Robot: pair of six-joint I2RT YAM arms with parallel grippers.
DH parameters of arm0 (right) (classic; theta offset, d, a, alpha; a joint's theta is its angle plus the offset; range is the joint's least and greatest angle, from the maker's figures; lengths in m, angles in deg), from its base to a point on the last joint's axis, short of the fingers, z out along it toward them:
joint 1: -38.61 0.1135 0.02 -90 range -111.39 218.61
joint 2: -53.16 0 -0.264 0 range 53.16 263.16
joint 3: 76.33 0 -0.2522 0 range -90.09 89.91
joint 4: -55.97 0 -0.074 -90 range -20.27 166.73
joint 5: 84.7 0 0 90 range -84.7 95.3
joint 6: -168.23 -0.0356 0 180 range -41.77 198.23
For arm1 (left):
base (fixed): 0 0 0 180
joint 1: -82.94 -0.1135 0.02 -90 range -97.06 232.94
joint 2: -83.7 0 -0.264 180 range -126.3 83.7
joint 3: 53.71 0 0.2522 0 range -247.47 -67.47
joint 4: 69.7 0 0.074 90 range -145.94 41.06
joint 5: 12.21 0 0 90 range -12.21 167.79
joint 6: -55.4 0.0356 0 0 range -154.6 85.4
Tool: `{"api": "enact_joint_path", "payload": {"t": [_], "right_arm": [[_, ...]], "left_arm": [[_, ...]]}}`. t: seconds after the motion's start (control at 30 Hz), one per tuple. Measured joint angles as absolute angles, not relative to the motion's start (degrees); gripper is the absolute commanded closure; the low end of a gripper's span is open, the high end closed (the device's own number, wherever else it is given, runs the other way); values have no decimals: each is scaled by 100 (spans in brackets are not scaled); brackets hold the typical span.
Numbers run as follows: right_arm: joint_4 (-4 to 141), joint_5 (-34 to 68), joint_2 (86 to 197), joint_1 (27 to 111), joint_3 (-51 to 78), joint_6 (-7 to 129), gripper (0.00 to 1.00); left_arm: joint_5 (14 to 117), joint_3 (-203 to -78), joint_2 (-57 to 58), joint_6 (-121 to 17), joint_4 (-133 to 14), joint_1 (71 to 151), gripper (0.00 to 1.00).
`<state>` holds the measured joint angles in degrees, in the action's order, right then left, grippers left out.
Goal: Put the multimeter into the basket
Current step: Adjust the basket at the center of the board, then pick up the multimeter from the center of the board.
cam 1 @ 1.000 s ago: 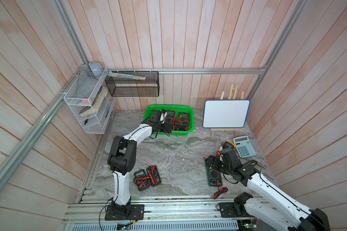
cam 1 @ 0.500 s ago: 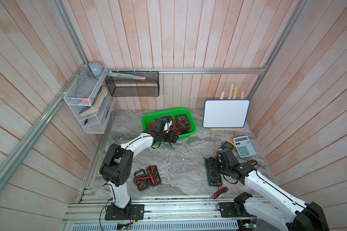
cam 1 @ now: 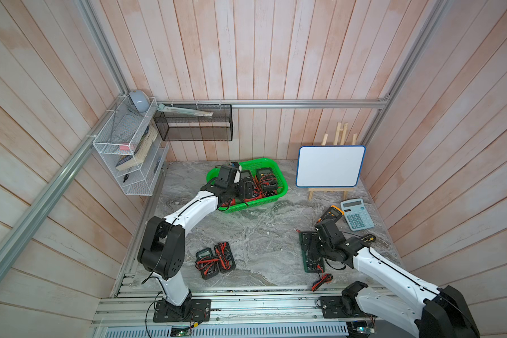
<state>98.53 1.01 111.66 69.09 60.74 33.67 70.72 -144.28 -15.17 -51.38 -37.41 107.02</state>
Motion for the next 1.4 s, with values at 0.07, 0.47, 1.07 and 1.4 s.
{"api": "enact_joint_path", "payload": {"t": [0.07, 0.47, 1.07, 1.4], "right_arm": [[9842, 83, 11217, 6951, 6076, 3365, 1], [9820, 18, 11877, 7237, 6105, 3350, 2], [9922, -109, 12379, 7589, 5748, 3520, 57], [10141, 110, 12062, 7718, 4666, 3568, 61]], "left_arm": [[7079, -14485, -1390, -5166, -3748, 10682, 0], [6904, -14402, -1239, -5330, -3864, 10671, 0], [6760, -13670, -986, -5763, -4202, 10542, 0], [6956, -13231, -371, -6025, -4371, 10249, 0]]}}
